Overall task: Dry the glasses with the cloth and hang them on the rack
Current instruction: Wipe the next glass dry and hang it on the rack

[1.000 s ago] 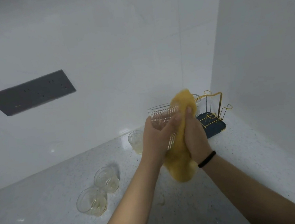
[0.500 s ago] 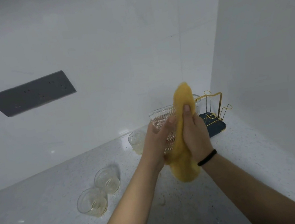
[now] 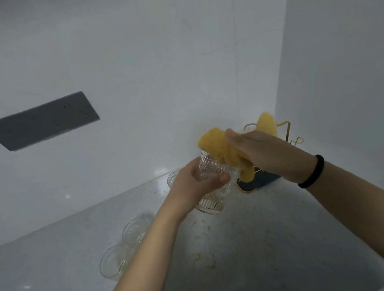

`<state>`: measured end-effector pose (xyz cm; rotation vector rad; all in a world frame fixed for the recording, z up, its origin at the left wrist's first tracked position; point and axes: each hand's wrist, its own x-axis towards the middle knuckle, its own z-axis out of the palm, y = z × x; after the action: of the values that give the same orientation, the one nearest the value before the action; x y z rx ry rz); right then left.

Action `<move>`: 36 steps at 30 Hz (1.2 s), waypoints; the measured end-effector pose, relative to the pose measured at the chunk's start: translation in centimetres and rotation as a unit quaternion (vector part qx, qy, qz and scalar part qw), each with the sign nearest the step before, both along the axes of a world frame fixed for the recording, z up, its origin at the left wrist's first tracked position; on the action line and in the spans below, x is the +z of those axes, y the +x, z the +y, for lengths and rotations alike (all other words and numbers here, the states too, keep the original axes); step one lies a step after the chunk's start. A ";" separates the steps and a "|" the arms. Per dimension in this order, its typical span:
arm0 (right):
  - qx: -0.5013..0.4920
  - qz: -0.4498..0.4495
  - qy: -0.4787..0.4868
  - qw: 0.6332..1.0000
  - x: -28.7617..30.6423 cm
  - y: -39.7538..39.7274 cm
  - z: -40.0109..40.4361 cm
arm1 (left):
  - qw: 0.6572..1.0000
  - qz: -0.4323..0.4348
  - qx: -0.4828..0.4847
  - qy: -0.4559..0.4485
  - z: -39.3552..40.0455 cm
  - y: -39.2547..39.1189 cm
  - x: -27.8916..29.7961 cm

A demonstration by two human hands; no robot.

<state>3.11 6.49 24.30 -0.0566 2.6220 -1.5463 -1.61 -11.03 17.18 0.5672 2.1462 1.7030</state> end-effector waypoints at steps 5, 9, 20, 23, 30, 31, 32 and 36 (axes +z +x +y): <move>0.163 -0.102 -0.040 0.981 0.2 -0.7 0.8 | 0.997 -0.047 -0.063 0.024 -0.3 -0.2 0.4; 0.287 -0.192 -0.095 0.934 -1.4 -0.9 1.4 | 0.989 -0.068 -0.130 0.010 -0.5 -0.4 0.4; 0.365 -0.161 0.137 0.907 -3.9 -0.1 -0.3 | 0.962 -0.160 -0.216 -0.042 -0.1 -0.7 0.1; 0.347 -0.156 0.047 0.924 -4.2 -0.3 0.2 | 0.961 -0.193 -0.196 -0.033 0.1 -0.8 0.1; 0.191 -0.220 -0.295 0.910 -5.9 -0.9 2.3 | 0.996 -0.036 -0.006 0.075 -0.4 1.9 -1.4; 0.182 -0.232 -0.334 0.895 -6.1 -0.9 2.2 | 0.996 -0.005 0.011 0.083 -0.1 2.5 -1.7; 0.186 -0.238 -0.359 0.883 -6.2 -0.7 2.1 | 0.995 0.013 0.028 0.093 0.3 2.8 -1.9; 0.235 -0.236 -0.313 0.889 -4.7 0.5 1.2 | 0.987 -0.028 0.046 0.151 0.8 2.2 -1.4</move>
<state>3.58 7.70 19.60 -0.2951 1.5224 -1.8386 0.57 -10.24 15.81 0.4965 1.9151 2.0883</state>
